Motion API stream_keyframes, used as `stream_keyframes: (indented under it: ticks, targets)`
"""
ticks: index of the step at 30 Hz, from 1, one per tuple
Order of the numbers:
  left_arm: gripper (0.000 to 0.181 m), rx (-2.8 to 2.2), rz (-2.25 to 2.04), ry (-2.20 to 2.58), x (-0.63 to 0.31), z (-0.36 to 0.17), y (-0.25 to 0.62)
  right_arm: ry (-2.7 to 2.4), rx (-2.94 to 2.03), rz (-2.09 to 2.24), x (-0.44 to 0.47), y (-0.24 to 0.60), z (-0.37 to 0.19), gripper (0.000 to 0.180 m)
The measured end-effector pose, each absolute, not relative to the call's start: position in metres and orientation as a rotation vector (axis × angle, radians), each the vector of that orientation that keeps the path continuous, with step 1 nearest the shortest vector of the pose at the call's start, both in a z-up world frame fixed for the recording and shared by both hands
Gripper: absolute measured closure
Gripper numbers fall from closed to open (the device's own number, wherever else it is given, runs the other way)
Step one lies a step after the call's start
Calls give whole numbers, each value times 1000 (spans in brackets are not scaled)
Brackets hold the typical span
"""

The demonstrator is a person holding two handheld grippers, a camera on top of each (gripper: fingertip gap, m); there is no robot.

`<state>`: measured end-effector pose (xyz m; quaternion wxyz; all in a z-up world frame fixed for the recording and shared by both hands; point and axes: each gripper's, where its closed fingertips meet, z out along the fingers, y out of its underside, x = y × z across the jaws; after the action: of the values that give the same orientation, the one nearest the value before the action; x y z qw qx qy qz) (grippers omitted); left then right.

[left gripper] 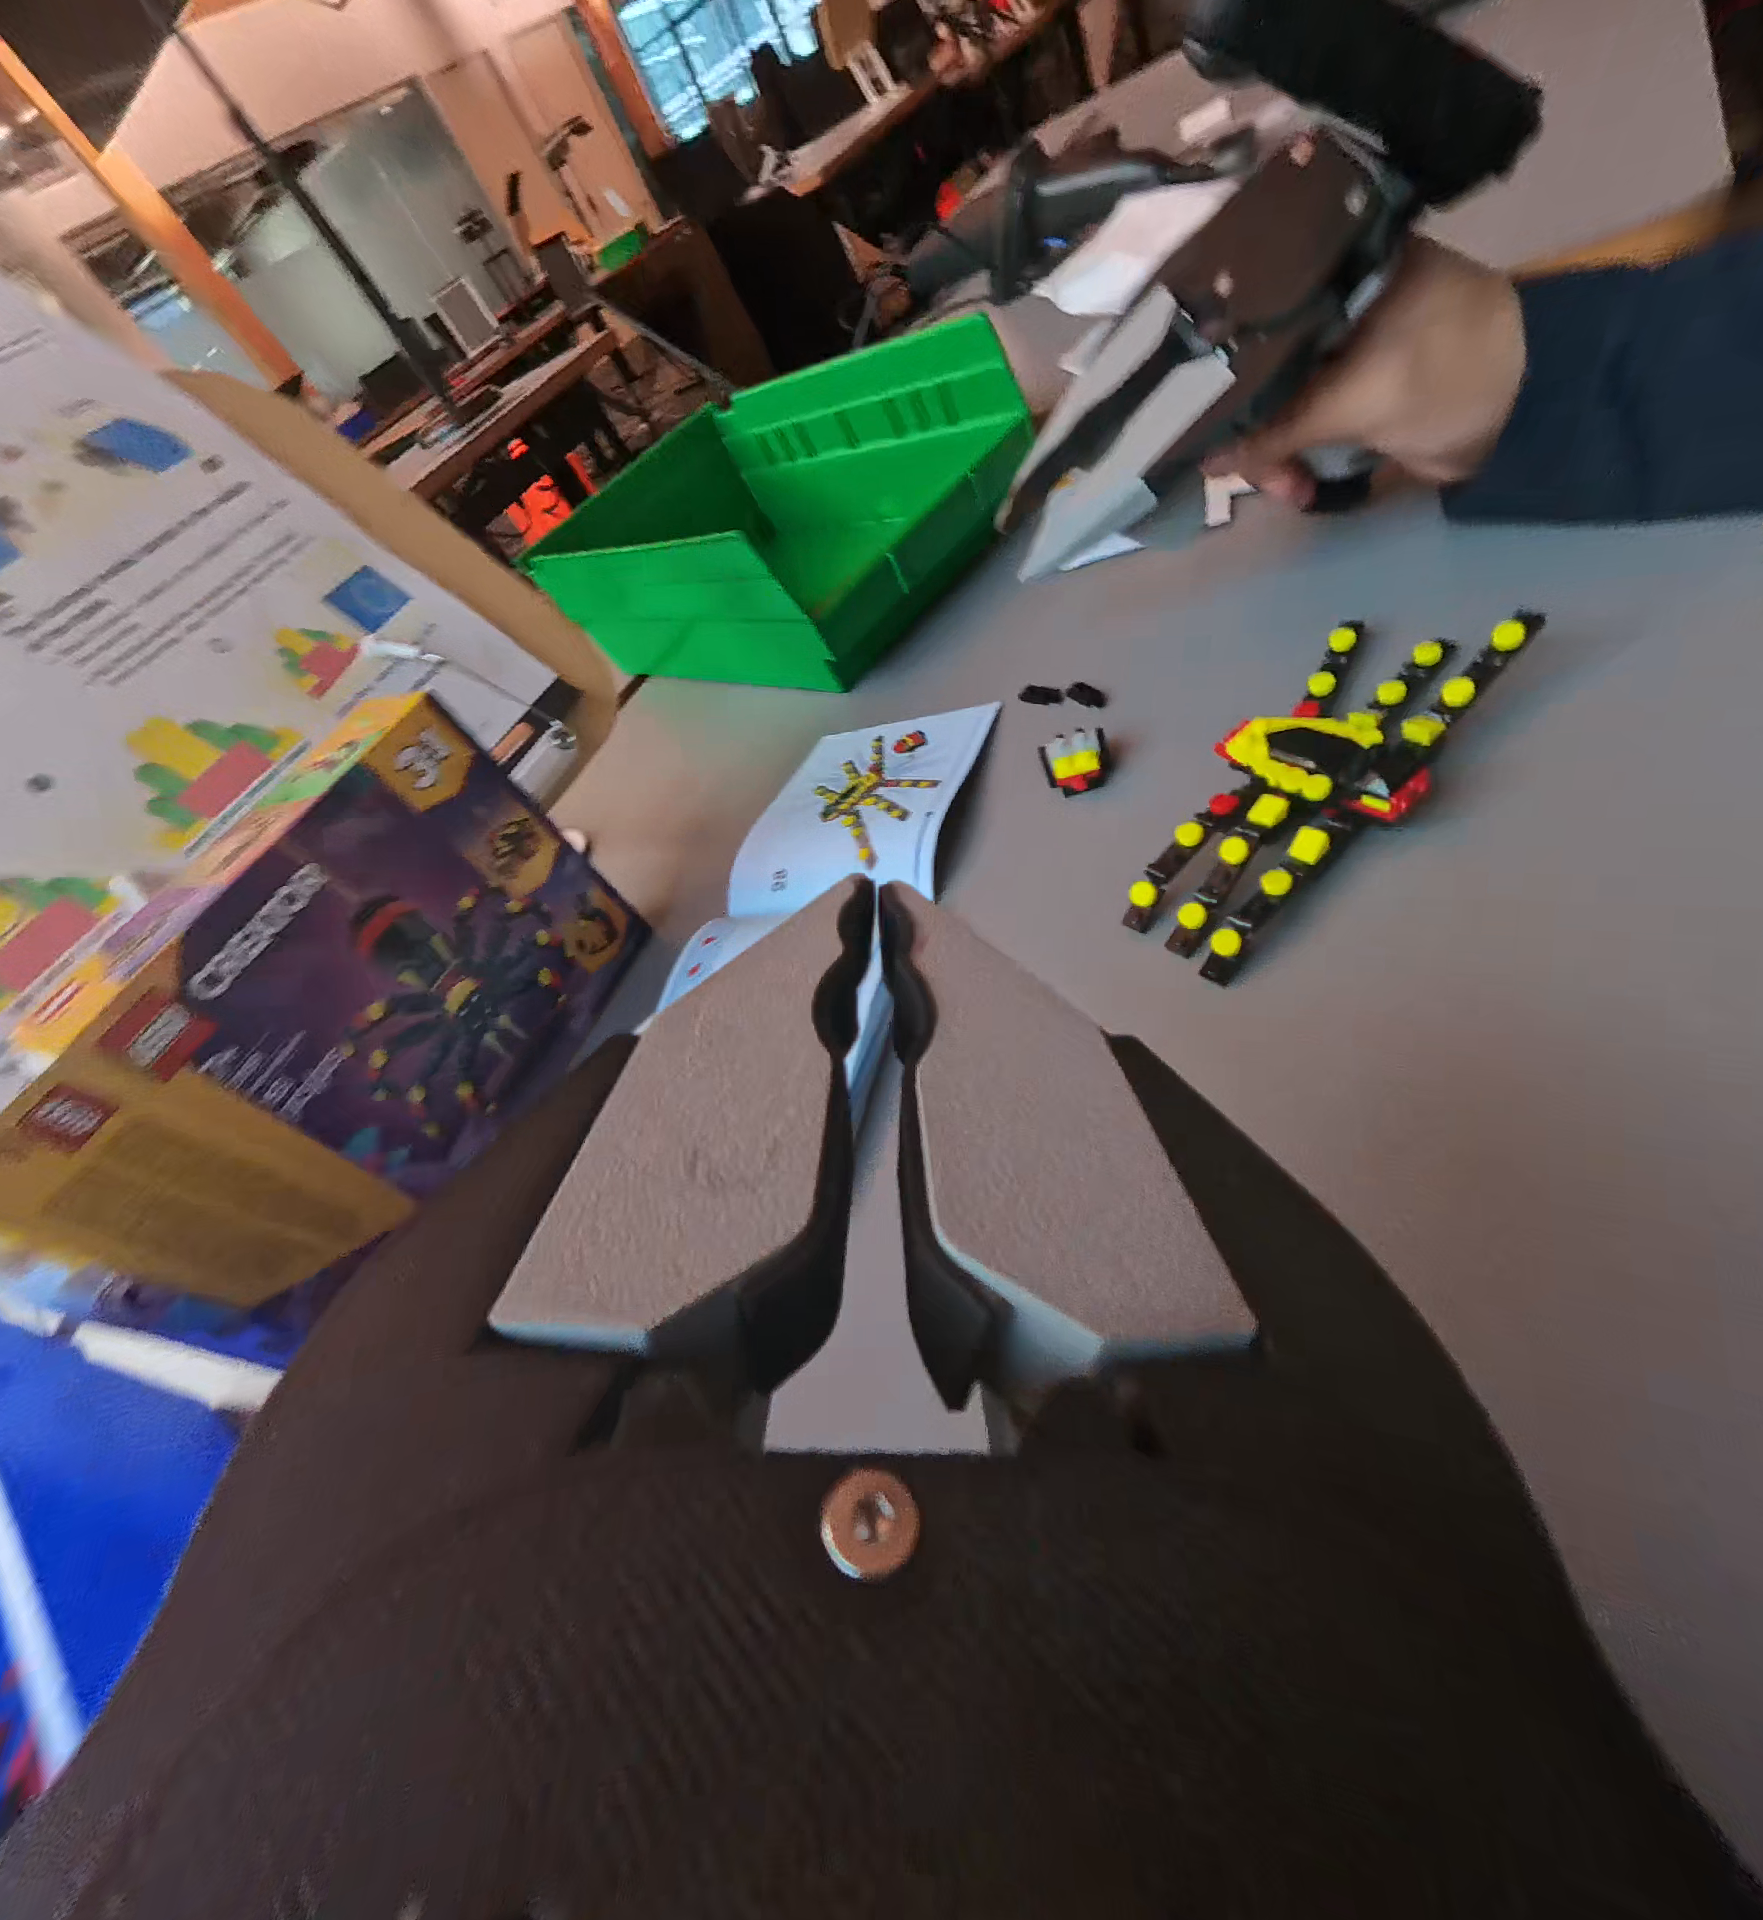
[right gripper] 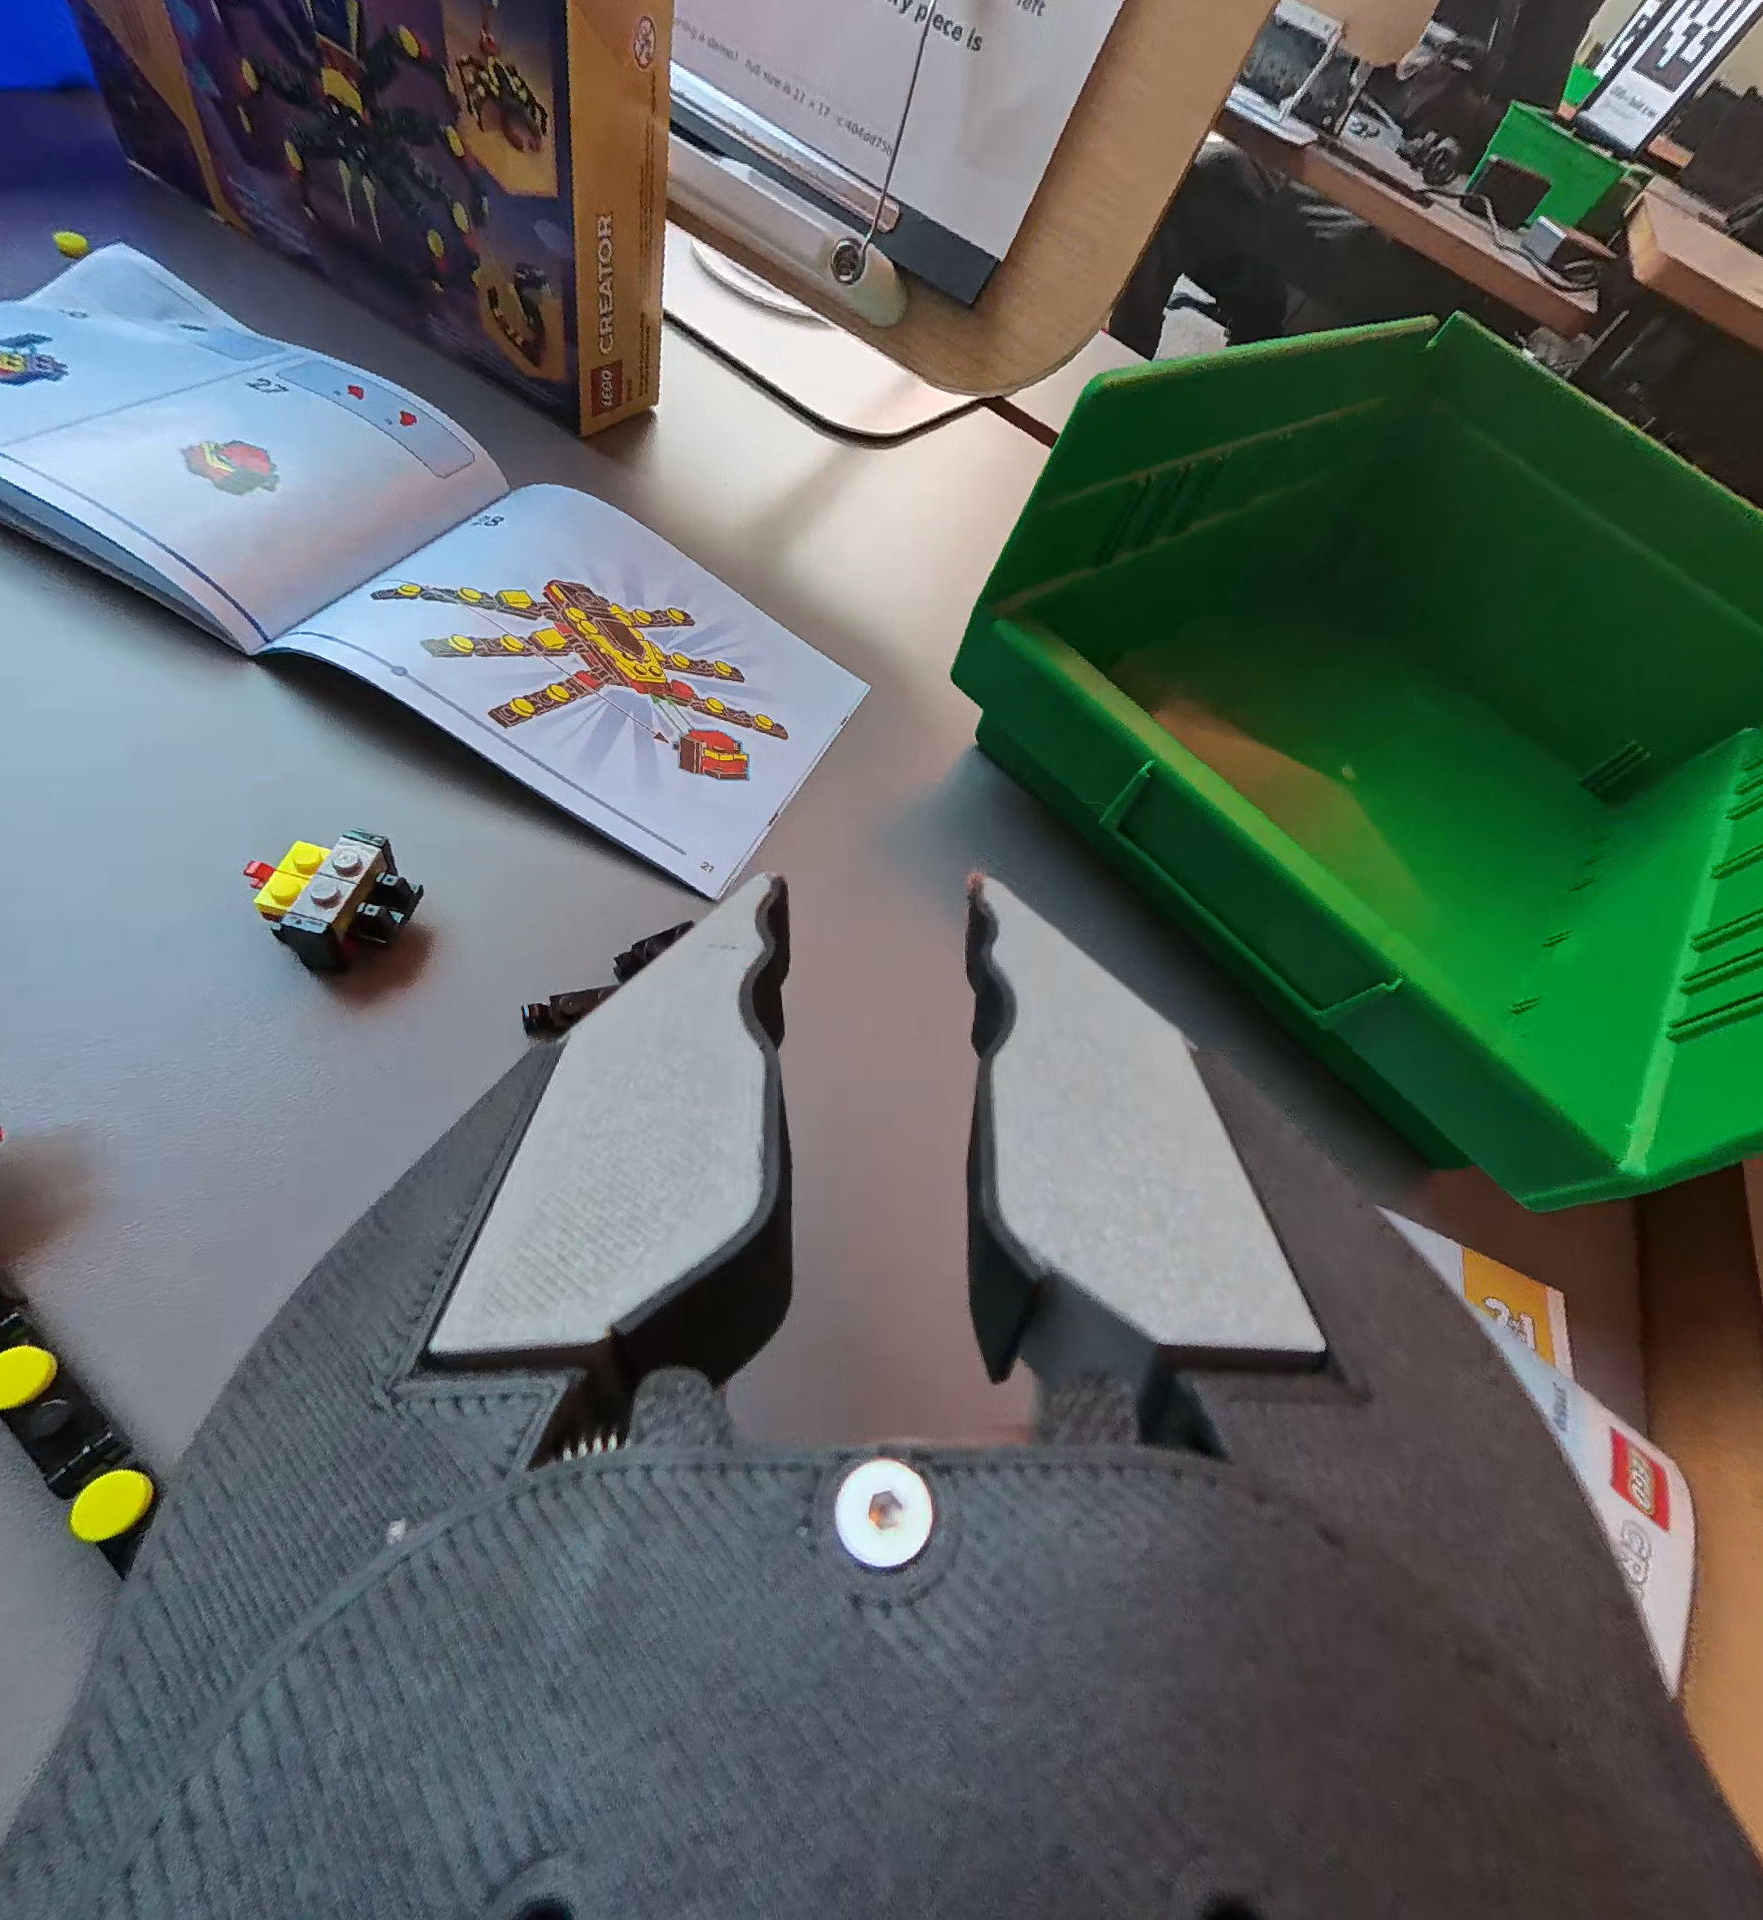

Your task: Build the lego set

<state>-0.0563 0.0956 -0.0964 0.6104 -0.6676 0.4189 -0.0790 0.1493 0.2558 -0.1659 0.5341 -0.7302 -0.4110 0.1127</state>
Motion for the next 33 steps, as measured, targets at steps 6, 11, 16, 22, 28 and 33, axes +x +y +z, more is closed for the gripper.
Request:
stream_keyframes:
  ticks: [6, 11, 16, 22, 28, 33]
  targets:
    - [152, -1583, -12, 575, -183, -47, 75, -980, -1742, 281, 148, 252, -166, 149]
    - [142, -1656, 184, 332, -287, -61, 50, -1016, -1690, 258, 143, 247, -159, 157]
    - [142, -1587, 198, 201, -314, -77, 39, -1056, -1707, 201, 139, 245, -166, 162]
    - [127, -1463, 204, 302, -305, -75, 50, -1059, -1735, 204, 138, 242, -168, 161]
    - [118, -1470, 254, 344, -323, -76, 70, -961, -1683, 225, 148, 247, -151, 167]
    - [138, -1423, 153, 361, -323, -74, 63, -865, -1695, 180, 160, 267, -149, 157]
